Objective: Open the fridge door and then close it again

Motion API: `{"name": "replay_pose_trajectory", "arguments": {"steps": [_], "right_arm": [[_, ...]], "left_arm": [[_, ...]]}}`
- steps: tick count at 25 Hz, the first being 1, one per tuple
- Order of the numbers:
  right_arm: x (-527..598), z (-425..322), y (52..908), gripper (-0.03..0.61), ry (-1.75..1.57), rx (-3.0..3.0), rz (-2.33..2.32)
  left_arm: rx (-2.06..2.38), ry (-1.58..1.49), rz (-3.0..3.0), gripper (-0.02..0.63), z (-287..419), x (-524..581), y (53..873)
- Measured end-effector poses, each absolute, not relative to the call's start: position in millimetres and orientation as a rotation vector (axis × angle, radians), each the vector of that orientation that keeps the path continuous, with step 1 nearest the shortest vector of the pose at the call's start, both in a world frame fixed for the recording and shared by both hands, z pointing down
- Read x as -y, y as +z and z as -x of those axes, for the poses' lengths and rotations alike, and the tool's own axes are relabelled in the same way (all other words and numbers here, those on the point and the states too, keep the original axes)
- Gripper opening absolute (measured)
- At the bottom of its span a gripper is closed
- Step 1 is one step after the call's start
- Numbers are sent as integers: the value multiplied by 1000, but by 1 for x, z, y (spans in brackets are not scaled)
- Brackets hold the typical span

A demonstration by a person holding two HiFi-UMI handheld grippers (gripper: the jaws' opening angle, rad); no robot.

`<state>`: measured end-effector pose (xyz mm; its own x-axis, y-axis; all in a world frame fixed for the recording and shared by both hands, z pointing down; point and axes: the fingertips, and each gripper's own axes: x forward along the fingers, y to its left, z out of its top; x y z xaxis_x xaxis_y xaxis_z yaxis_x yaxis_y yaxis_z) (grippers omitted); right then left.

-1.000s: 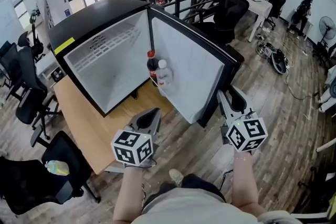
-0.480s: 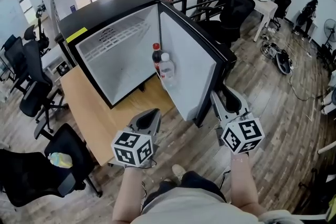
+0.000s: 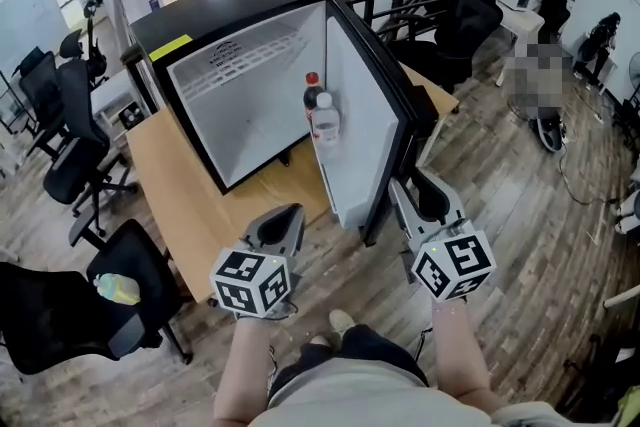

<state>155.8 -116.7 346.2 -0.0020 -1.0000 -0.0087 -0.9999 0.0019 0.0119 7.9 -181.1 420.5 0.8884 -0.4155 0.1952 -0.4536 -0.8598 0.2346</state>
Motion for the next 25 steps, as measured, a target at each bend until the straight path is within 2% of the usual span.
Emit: {"name": "replay_pose_trajectory", "arguments": {"steps": [16, 25], "right_arm": [[152, -81, 346, 169, -52, 2455, -1947], [186, -32, 347, 127, -72, 2626, -1718]], "left_arm": [[822, 170, -2763, 12, 27, 205, 409], [978, 145, -2729, 12, 53, 228, 402]]}}
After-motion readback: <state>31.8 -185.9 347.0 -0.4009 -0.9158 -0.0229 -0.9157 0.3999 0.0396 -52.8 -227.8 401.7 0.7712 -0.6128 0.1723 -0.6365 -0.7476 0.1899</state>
